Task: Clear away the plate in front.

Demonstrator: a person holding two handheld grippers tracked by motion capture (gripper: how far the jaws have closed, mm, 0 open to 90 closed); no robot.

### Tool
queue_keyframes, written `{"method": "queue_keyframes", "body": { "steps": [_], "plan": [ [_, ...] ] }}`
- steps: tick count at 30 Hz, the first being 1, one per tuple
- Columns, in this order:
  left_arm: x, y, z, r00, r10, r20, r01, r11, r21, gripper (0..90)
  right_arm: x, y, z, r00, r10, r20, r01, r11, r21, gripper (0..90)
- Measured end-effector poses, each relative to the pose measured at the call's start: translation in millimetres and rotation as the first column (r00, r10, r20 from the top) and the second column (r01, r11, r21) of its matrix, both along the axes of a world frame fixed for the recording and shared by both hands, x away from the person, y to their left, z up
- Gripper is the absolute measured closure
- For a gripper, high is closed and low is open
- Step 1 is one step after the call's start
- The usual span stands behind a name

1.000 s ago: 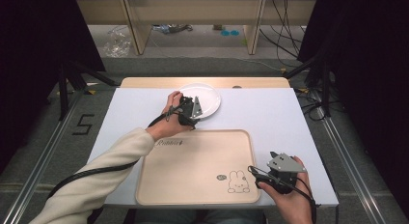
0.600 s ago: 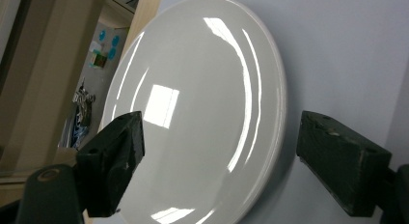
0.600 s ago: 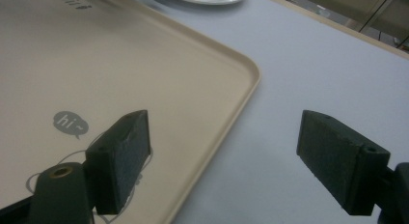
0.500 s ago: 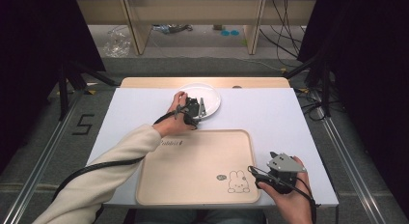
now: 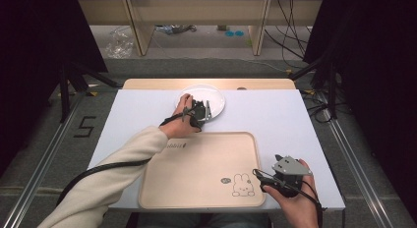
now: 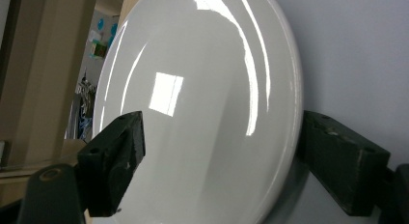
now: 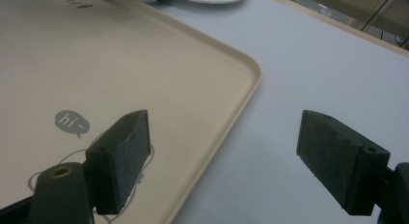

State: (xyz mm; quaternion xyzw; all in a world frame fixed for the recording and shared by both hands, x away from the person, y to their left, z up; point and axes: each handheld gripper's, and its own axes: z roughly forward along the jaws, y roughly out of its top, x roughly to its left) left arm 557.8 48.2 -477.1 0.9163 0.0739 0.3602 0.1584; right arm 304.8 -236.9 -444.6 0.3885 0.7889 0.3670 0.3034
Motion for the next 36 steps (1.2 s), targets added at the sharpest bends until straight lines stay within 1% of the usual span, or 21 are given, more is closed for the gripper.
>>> {"method": "queue_keyframes", "body": {
  "steps": [2, 5, 7, 8, 9, 10, 11, 15, 16, 17, 21, 22, 24, 25, 26, 27, 31, 33, 34, 35, 36],
  "plan": [
    [0.9, -0.7, 0.2, 1.0000, 0.005, 0.001, -0.005, 0.9998, 0.018, 18.7, 0.0, 0.0, 0.1, 1.0000, 0.000, 0.000, 0.000, 1.000, 0.000, 20.4],
    [1.2, -2.3, -0.4, 1.0000, 0.000, -0.004, 0.000, 0.9998, 0.021, 23.4, 0.1, -0.1, -0.2, 1.0000, 0.001, -0.002, -0.001, 1.000, 0.000, 20.4],
    [0.4, -3.6, 0.5, 0.9999, -0.006, -0.015, 0.006, 0.9990, 0.045, 25.3, 0.2, 0.0, -0.3, 1.0000, 0.001, -0.004, -0.001, 1.000, 0.000, 20.4],
    [-0.1, -4.4, 0.1, 0.9996, -0.009, -0.027, 0.010, 0.9992, 0.040, 28.4, 0.2, 0.0, -0.4, 1.0000, 0.002, -0.004, -0.002, 1.000, -0.001, 20.5],
    [-0.7, -4.9, 0.5, 0.9988, -0.017, -0.046, 0.020, 0.9987, 0.047, 39.4, 0.1, 0.3, -0.4, 1.0000, 0.003, -0.006, -0.004, 1.000, 0.000, 20.5],
    [-1.3, -5.7, 0.4, 0.9982, -0.024, -0.054, 0.027, 0.9982, 0.054, 43.5, 0.0, 0.3, -0.4, 1.0000, 0.004, -0.005, -0.004, 1.000, -0.001, 20.6],
    [-1.6, -6.4, 0.9, 0.9975, -0.033, -0.063, 0.038, 0.9968, 0.071, 43.5, 0.0, 0.3, -0.4, 1.0000, 0.004, -0.005, -0.004, 1.000, -0.001, 20.6],
    [-5.1, -11.1, -1.4, 0.9943, -0.034, -0.102, 0.042, 0.9954, 0.086, 63.5, -0.5, 0.6, -0.1, 1.0000, 0.006, -0.006, -0.006, 1.000, -0.001, 20.8],
    [-5.9, -12.3, -1.4, 0.9938, -0.034, -0.106, 0.044, 0.9941, 0.099, 73.0, -0.4, 0.7, -0.2, 0.9999, 0.008, -0.007, -0.008, 1.000, -0.001, 21.0],
    [-7.3, -13.8, -2.6, 0.9939, -0.034, -0.105, 0.046, 0.9931, 0.108, 73.0, -0.4, 0.7, -0.2, 0.9999, 0.008, -0.007, -0.008, 1.000, -0.001, 21.0],
    [-12.1, -20.0, -5.0, 0.9977, -0.027, -0.062, 0.037, 0.9853, 0.167, 77.6, -0.5, 0.7, -0.5, 0.9998, 0.013, -0.011, -0.013, 1.000, 0.001, 21.3],
    [-13.1, -20.4, -5.5, 0.9979, -0.020, -0.062, 0.031, 0.9855, 0.167, 78.2, -0.5, 0.7, -0.6, 0.9998, 0.015, -0.013, -0.015, 1.000, 0.002, 21.4],
    [-15.8, -21.5, -6.6, 0.9993, -0.023, -0.028, 0.028, 0.9805, 0.194, 80.6, -0.7, 0.8, -0.7, 0.9997, 0.018, -0.016, -0.018, 1.000, 0.005, 21.7],
    [-17.1, -21.7, -8.8, 0.9997, -0.022, -0.010, 0.024, 0.9826, 0.184, 81.4, -0.8, 0.8, -0.8, 0.9997, 0.018, -0.018, -0.018, 1.000, 0.005, 21.8],
    [-17.5, -21.4, -8.7, 0.9997, -0.023, 0.000, 0.022, 0.9793, 0.201, 81.4, -0.8, 0.8, -0.8, 0.9997, 0.018, -0.018, -0.018, 1.000, 0.005, 21.8],
    [-18.4, -20.6, -9.1, 0.9999, -0.010, 0.008, 0.008, 0.9814, 0.192, 81.8, -0.8, 0.7, -0.8, 0.9997, 0.017, -0.019, -0.017, 1.000, 0.005, 21.9],
    [-20.4, -18.5, 0.8, 0.9989, 0.001, 0.048, -0.010, 0.9812, 0.193, 84.2, -1.4, 1.0, -0.5, 0.9997, 0.017, -0.018, -0.017, 1.000, 0.008, 22.2],
    [-21.7, -16.8, 9.0, 0.9943, 0.001, 0.106, -0.021, 0.9818, 0.189, 86.3, -1.3, 1.1, -0.6, 0.9997, 0.017, -0.019, -0.017, 1.000, 0.008, 22.4],
    [-21.6, -15.9, 11.9, 0.9939, 0.002, 0.111, -0.023, 0.9821, 0.187, 87.4, -1.4, 1.5, -0.5, 0.9996, 0.019, -0.020, -0.019, 1.000, 0.011, 22.6],
    [-20.5, -14.4, 15.3, 0.9960, 0.013, 0.088, -0.029, 0.9839, 0.176, 87.4, -1.5, 1.6, -0.4, 0.9996, 0.020, -0.022, -0.020, 1.000, 0.011, 22.7],
    [-19.9, -12.9, 17.1, 0.9957, 0.011, 0.092, -0.027, 0.9833, 0.180, 87.4, -1.2, 1.5, -0.7, 0.9996, 0.023, -0.018, -0.023, 1.000, 0.004, 22.7]
  ]
}}
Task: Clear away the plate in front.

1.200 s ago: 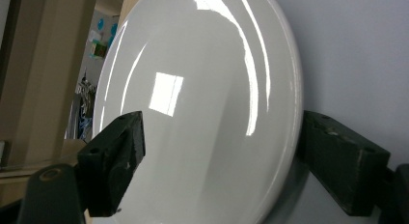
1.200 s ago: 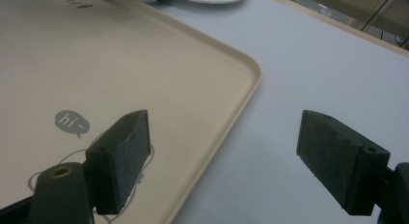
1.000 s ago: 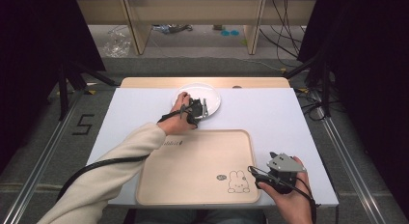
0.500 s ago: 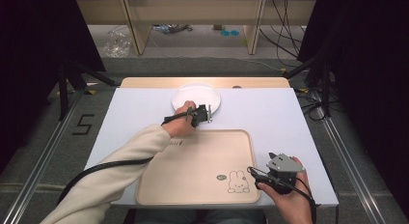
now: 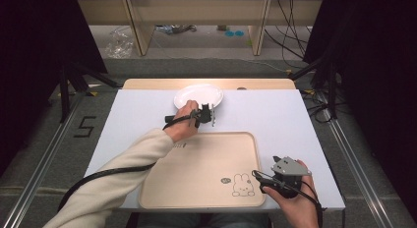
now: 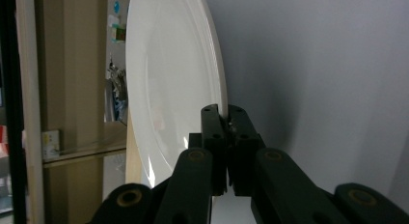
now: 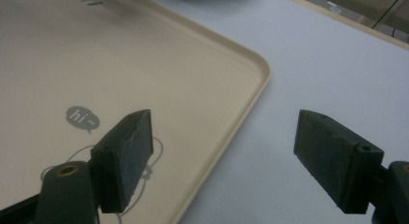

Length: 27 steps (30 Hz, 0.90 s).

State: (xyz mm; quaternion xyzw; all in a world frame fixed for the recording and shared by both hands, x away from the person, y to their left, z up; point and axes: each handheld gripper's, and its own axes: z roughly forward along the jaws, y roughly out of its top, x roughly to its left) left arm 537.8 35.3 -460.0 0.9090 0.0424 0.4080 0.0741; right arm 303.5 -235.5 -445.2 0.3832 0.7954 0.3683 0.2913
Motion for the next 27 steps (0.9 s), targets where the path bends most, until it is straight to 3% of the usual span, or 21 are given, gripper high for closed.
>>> {"method": "queue_keyframes", "body": {
  "steps": [18, 27],
  "plan": [
    [-8.5, 13.4, 0.0, 0.9990, -0.018, 0.040, 0.018, 0.9998, -0.001, 87.4, -0.3, 0.1, 0.2, 1.0000, -0.002, -0.003, 0.002, 1.000, 0.000, 23.6],
    [-17.0, 18.2, 6.8, 0.9972, -0.029, 0.069, 0.029, 0.9996, -0.002, 87.4, -0.4, 0.0, 0.5, 1.0000, -0.006, -0.002, 0.006, 1.000, 0.004, 23.6]
  ]
}}
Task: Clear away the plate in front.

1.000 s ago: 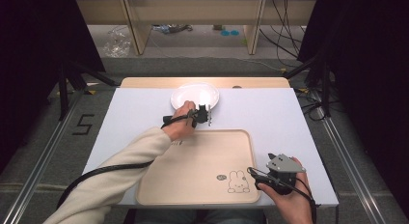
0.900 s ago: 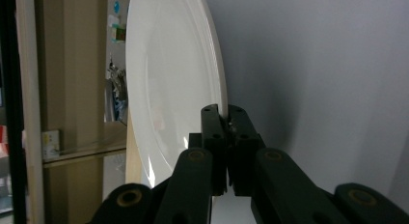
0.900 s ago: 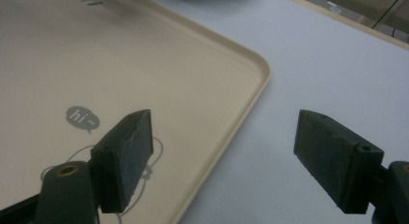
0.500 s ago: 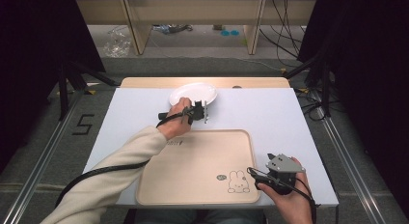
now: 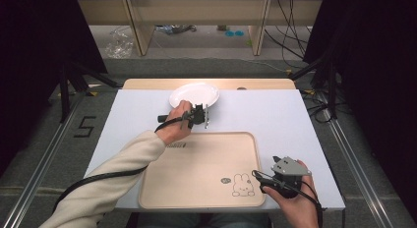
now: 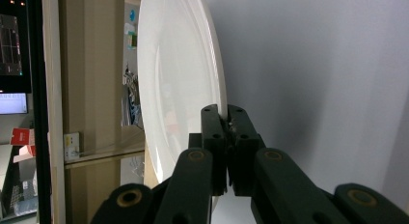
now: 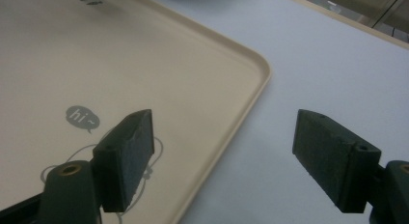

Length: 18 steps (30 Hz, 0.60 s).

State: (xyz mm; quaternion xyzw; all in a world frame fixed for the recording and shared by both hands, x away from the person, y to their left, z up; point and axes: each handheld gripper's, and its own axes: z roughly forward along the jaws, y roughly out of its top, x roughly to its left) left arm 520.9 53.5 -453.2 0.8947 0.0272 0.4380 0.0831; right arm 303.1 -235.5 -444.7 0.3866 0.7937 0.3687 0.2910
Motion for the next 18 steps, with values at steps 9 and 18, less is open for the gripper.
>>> {"method": "queue_keyframes", "body": {
  "steps": [9, 18],
  "plan": [
    [-10.4, 3.1, 10.6, 0.9994, -0.018, 0.030, 0.019, 0.9997, -0.012, 87.4, -0.5, -0.1, 0.4, 1.0000, -0.002, -0.001, 0.002, 1.000, -0.001, 23.6],
    [-20.5, 5.9, 18.2, 0.9975, -0.038, 0.060, 0.037, 0.9993, 0.008, 87.4, -0.8, -0.3, 0.8, 1.0000, -0.006, 0.000, 0.006, 1.000, -0.002, 23.6]
  ]
}}
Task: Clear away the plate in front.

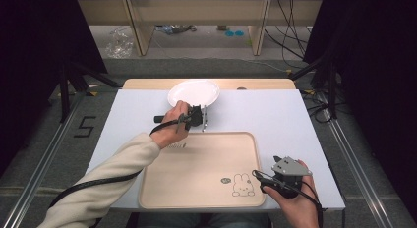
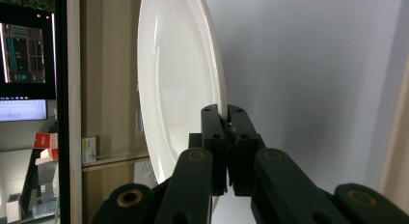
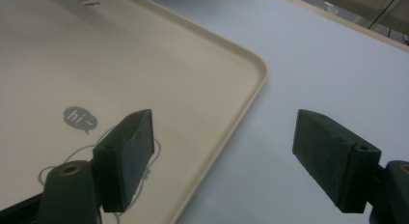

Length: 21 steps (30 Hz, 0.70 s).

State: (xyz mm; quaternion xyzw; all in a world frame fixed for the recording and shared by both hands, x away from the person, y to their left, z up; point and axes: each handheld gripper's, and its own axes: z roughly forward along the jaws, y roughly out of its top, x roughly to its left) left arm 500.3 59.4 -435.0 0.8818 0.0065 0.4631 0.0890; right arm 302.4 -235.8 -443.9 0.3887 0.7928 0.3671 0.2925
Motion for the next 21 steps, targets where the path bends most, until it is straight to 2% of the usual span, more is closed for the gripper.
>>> {"method": "queue_keyframes", "body": {
  "steps": [13, 14, 15, 16, 21],
  "plan": [
    [-17.6, 2.0, 5.3, 0.9998, -0.017, 0.013, 0.017, 0.9997, -0.018, 87.4, -0.4, -0.5, -0.1, 1.0000, 0.000, 0.002, 0.000, 1.000, -0.005, 23.6],
    [-18.2, 2.1, 6.4, 0.9994, -0.023, 0.027, 0.023, 0.9996, -0.014, 87.4, -0.4, -0.6, -0.1, 1.0000, 0.001, 0.002, -0.001, 1.000, -0.006, 23.6],
    [-19.2, 2.4, 6.3, 0.9996, -0.021, 0.017, 0.021, 0.9996, -0.016, 87.4, -0.4, -0.5, -0.2, 1.0000, 0.001, 0.003, -0.001, 1.000, -0.005, 23.6],
    [-20.1, 2.5, 7.8, 0.9992, -0.025, 0.032, 0.025, 0.9996, -0.008, 87.3, -0.5, -0.5, -0.1, 1.0000, 0.002, 0.004, -0.001, 1.000, -0.006, 23.6],
    [-24.8, 2.5, 8.8, 0.9988, -0.032, 0.037, 0.033, 0.9994, -0.013, 87.4, -0.7, -0.5, -0.1, 1.0000, 0.000, 0.004, 0.000, 1.000, -0.006, 23.6]
  ]
}}
